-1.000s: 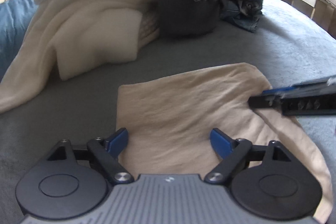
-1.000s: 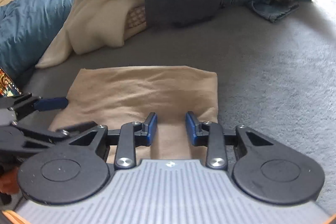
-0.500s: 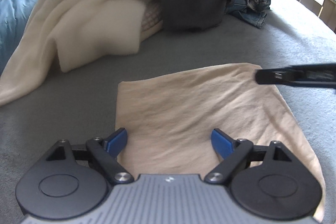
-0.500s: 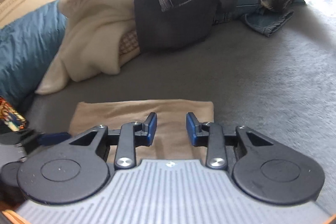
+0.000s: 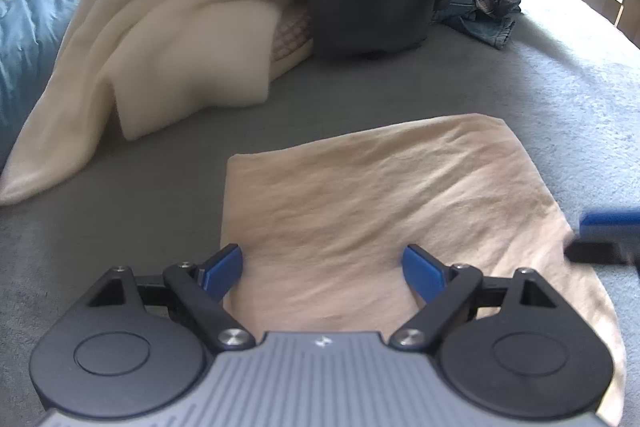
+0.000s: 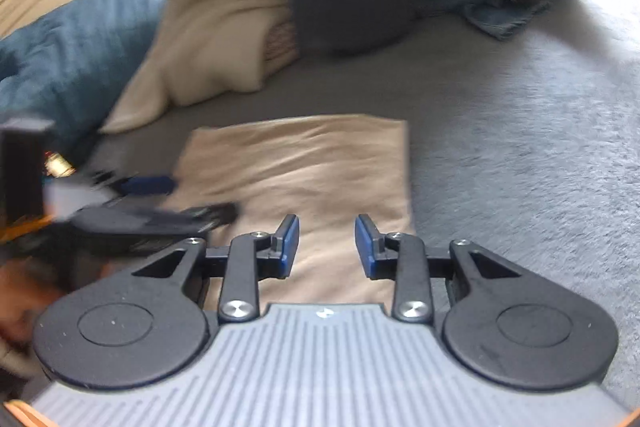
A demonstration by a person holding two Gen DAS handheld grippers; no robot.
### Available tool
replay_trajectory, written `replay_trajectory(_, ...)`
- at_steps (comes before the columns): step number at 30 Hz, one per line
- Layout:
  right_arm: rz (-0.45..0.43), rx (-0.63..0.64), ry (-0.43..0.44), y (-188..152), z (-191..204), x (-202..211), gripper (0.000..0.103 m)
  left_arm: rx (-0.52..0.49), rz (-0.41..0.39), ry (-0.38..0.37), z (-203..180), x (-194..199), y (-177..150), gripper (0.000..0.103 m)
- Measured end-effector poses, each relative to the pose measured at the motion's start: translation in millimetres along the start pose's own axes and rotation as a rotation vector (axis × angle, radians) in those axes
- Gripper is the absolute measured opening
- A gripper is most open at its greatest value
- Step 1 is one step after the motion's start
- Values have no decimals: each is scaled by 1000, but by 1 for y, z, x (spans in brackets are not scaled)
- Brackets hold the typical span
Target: Fold clothes
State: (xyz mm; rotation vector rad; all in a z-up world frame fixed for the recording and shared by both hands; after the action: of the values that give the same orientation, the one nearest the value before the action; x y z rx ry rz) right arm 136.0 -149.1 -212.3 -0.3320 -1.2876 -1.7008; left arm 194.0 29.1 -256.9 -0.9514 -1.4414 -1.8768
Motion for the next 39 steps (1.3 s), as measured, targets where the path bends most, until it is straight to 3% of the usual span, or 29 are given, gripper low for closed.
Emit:
replay_trajectory(2, 49, 53, -1, -13, 6, -1, 30, 0, 0, 0, 0, -1, 0, 88)
replay_trajectory(4, 128, 116, -74, -32, 4, -13, 30, -2, 0, 3, -1, -1, 0, 89)
replay_trajectory(7, 116, 164, -110, -39, 11, -9, 30, -2, -3, 9, 0, -2, 0, 89)
replay_trajectory(12, 49, 176, 58, -41, 39, 16, 30, -1, -15, 9, 1, -2, -2, 89)
replay_trajectory(16, 135, 260, 13, -78, 40, -5, 34, -5, -42, -8, 2, 2, -4, 91)
replay_trajectory(21, 122, 230, 31, -75, 38, -3, 36, 15, -96, -44, 16, 19, -9, 91)
replay_trajectory(26, 116, 217, 41, -74, 36, -4, 41, 106, -131, -141, 45, 40, -20, 91)
replay_trajectory(29, 117, 209, 61, -75, 38, -4, 50, 177, -96, -211, 63, 40, -30, 91)
replay_trajectory(32, 122, 220, 71, -75, 44, -6, 60, 289, -26, -328, 79, 31, -45, 91)
replay_trajectory(34, 113, 226, 68, -71, 46, -5, 61, 343, 7, -398, 86, 25, -54, 91)
replay_trajectory(36, 51, 206, 70, -62, 44, 7, 62, 385, 30, -454, 92, 20, -61, 91)
replay_trajectory(39, -63, 69, 89, -42, 23, 24, 67, 421, 55, -502, 96, 12, -67, 91)
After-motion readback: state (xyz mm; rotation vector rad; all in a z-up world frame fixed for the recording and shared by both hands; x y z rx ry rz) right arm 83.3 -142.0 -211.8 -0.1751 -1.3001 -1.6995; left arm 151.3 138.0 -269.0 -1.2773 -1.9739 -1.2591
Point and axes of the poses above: each gripper's, at about its wrist camera, not at the fingertips, and x roughly against the way its jaws point, z to its left, y to its top, the point moved 6 cm from there along -x, roughly the way its jaws point, and after that the axes turned 4 degrees about y, right-handed, at the moved point
